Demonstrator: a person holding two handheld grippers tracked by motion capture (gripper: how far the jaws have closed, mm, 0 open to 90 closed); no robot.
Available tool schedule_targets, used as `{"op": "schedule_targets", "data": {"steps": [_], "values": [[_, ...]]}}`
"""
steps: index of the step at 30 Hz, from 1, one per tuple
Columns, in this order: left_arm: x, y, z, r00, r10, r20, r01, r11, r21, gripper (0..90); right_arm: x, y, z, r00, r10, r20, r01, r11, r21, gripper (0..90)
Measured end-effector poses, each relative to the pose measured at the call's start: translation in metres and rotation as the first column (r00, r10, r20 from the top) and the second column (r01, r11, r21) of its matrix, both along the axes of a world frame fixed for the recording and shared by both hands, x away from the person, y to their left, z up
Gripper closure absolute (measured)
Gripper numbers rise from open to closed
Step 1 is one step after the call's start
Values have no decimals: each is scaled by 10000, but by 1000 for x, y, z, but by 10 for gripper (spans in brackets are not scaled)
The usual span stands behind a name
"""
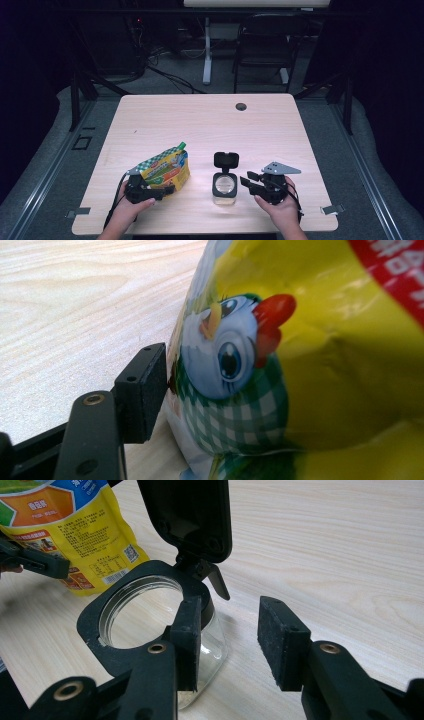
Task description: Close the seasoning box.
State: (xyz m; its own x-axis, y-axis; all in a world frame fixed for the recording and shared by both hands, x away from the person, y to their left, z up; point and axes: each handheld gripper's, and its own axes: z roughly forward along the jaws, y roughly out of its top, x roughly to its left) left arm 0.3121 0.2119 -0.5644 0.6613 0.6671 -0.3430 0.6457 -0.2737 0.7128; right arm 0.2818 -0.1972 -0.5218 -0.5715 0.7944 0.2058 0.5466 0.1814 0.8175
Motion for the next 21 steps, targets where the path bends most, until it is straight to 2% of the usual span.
{"op": "schedule_targets", "data": {"steps": [21], "values": [[3,-4,-12,9997,-27,233,28,10000,-50,314,0,0,0,10000,27,-1,-27,10000,-25,617]]}}
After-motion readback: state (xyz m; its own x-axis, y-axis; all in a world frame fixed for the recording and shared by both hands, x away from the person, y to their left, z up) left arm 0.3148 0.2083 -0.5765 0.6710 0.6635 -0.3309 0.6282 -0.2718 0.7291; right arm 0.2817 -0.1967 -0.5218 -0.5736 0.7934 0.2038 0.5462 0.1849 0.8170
